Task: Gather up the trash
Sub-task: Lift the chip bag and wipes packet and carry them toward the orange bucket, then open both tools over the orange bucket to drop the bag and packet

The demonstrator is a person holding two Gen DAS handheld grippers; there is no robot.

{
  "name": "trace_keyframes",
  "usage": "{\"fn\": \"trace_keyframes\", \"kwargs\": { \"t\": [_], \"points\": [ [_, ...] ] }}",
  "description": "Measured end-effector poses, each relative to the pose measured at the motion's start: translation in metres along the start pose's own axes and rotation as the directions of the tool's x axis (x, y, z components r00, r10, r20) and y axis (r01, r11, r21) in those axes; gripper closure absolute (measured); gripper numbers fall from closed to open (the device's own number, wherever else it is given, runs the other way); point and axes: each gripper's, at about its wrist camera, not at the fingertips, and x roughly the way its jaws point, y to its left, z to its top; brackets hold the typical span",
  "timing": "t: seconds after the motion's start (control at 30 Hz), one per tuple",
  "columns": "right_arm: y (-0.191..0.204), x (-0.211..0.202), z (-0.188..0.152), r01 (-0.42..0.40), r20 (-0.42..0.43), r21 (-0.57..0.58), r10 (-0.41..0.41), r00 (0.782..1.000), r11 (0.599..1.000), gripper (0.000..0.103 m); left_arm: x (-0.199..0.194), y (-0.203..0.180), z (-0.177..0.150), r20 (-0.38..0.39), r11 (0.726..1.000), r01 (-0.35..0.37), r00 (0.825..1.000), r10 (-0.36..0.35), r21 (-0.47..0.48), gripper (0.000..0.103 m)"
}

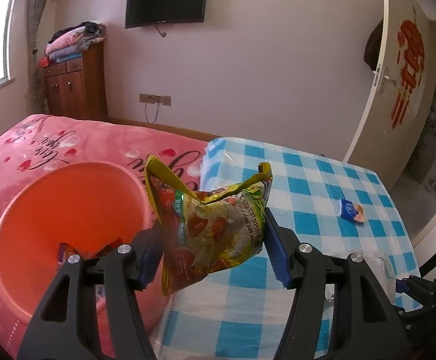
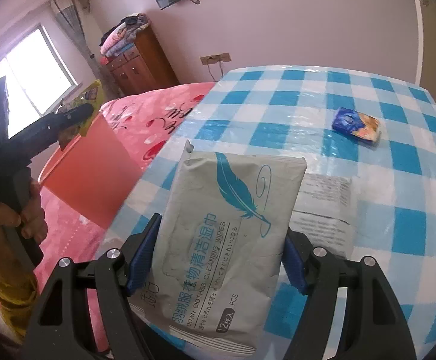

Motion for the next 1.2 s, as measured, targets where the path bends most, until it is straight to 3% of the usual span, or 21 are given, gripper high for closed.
{"fn": "trace_keyframes", "kwargs": {
  "t": [0.43, 0.9, 1.2],
  "points": [
    [0.036, 0.016, 0.039, -0.089, -0.009, -0.032, 0.089, 0.996, 0.996, 0.031, -0.024, 0.048, 0.013, 0.064, 0.995, -0.090, 0.994, 0.093, -0.041, 0.041],
    [0.122, 0.041, 0.094, -0.235, -0.014, -0.154, 0.235, 0.972, 0.960, 0.031, -0.029, 0.108, 0.009, 0.062, 0.974, -0.203, 0.976, 0.210, -0.100, 0.041],
    [0.178, 0.063, 0.126, -0.285, -0.021, -0.252, 0.289, 0.957, 0.925, 0.031, -0.022, 0.134, 0.008, 0.042, 0.960, -0.250, 0.966, 0.257, -0.124, 0.041]
  ]
}}
